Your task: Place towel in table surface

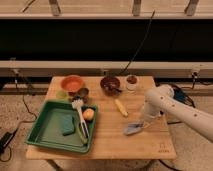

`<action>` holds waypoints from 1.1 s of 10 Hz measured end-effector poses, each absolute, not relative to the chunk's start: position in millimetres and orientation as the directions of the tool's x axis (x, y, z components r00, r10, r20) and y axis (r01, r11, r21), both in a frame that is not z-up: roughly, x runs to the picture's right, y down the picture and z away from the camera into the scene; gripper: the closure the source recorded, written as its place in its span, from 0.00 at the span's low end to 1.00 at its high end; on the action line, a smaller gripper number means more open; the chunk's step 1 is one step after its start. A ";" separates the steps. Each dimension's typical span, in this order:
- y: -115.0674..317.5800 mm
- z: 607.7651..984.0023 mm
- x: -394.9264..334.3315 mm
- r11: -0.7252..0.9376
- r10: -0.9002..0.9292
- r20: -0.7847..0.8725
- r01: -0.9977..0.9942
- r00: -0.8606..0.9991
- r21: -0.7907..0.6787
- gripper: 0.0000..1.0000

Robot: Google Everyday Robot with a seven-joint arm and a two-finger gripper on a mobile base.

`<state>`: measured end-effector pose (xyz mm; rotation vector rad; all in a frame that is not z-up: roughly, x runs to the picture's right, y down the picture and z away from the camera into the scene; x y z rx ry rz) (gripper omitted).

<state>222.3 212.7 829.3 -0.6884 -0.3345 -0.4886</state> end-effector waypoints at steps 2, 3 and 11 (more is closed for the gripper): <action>201.6 812.6 220.0 0.675 -0.329 0.449 0.539 0.831 -0.504 1.00; 194.7 798.9 217.7 0.677 -0.339 0.451 0.548 0.825 -0.492 1.00; 160.7 678.1 173.8 0.637 -0.465 0.542 0.690 0.700 -0.344 1.00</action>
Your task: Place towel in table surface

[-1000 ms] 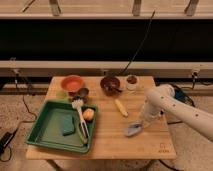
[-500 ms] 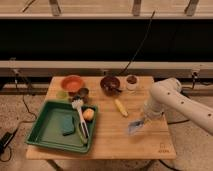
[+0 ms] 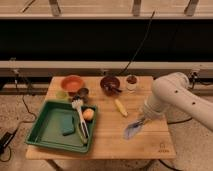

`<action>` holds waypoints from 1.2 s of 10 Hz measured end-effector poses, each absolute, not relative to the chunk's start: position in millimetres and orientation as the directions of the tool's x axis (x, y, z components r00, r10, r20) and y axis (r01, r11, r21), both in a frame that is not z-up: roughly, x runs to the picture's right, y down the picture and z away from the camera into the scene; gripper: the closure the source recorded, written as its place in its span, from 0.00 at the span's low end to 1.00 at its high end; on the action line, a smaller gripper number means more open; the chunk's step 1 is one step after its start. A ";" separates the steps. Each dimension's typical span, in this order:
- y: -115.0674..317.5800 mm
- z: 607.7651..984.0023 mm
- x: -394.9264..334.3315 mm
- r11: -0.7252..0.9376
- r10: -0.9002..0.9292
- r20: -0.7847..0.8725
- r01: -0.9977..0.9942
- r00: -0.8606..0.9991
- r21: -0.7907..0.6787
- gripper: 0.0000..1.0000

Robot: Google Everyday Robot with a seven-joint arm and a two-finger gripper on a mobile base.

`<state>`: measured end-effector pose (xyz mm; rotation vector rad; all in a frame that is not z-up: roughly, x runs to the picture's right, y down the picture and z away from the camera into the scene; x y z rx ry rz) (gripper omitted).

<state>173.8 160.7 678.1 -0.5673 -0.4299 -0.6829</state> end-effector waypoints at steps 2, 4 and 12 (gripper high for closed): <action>165.5 671.4 155.5 0.608 -0.492 0.566 0.726 0.661 -0.320 1.00; 176.7 678.3 136.8 0.572 -0.511 0.584 0.756 0.631 -0.318 1.00; 227.6 720.5 88.4 0.461 -0.550 0.633 0.830 0.544 -0.313 0.85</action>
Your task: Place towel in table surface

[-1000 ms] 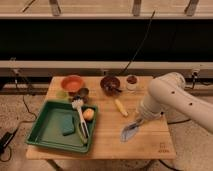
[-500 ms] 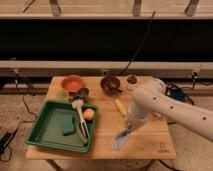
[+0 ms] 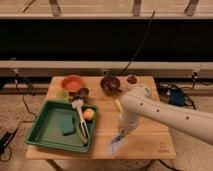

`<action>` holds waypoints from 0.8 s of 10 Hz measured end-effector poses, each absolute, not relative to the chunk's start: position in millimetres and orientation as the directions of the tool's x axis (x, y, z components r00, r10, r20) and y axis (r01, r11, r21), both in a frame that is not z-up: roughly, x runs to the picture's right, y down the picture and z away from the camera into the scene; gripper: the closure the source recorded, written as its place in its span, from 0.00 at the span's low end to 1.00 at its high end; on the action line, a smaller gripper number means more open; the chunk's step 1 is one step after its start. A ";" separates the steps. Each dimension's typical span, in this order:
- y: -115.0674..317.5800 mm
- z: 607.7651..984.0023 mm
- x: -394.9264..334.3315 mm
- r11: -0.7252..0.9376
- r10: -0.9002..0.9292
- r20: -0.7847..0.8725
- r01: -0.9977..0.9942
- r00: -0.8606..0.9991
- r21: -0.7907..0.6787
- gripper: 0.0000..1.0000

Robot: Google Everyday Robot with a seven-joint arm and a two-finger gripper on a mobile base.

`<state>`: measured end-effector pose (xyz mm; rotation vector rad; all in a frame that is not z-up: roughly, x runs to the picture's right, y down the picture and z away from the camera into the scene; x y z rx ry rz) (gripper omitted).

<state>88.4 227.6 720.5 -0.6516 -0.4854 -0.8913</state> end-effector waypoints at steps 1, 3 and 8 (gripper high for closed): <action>230.1 724.1 86.7 0.458 -0.552 0.635 0.833 0.541 -0.311 0.75; 236.4 736.6 79.7 0.452 -0.552 0.645 0.840 0.528 -0.301 0.55; 234.0 759.5 65.5 0.457 -0.552 0.660 0.847 0.509 -0.271 0.20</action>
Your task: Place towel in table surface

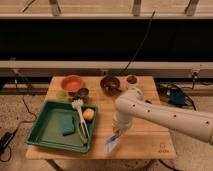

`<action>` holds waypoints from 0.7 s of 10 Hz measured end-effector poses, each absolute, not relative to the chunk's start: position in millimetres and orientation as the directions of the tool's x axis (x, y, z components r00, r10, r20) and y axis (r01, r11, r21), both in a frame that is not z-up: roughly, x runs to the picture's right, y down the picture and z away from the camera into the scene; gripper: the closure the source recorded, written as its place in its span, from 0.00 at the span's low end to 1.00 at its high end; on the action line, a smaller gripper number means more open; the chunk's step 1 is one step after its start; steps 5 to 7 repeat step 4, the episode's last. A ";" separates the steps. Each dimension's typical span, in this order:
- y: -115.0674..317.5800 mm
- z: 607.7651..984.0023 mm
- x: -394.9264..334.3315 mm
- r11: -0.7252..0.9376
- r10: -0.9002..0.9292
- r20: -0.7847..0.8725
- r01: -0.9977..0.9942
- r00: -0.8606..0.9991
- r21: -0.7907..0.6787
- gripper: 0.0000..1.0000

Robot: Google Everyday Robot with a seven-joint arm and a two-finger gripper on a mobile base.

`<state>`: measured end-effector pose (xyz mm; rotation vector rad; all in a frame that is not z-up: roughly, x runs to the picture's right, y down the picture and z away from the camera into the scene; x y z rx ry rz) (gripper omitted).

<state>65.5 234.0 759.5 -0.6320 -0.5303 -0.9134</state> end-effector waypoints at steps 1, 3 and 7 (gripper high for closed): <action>231.0 761.3 66.2 0.470 -0.550 0.661 0.844 0.510 -0.259 0.20; 230.8 761.3 66.4 0.472 -0.550 0.661 0.843 0.510 -0.258 0.20; 230.9 761.5 65.4 0.471 -0.550 0.662 0.844 0.509 -0.257 0.20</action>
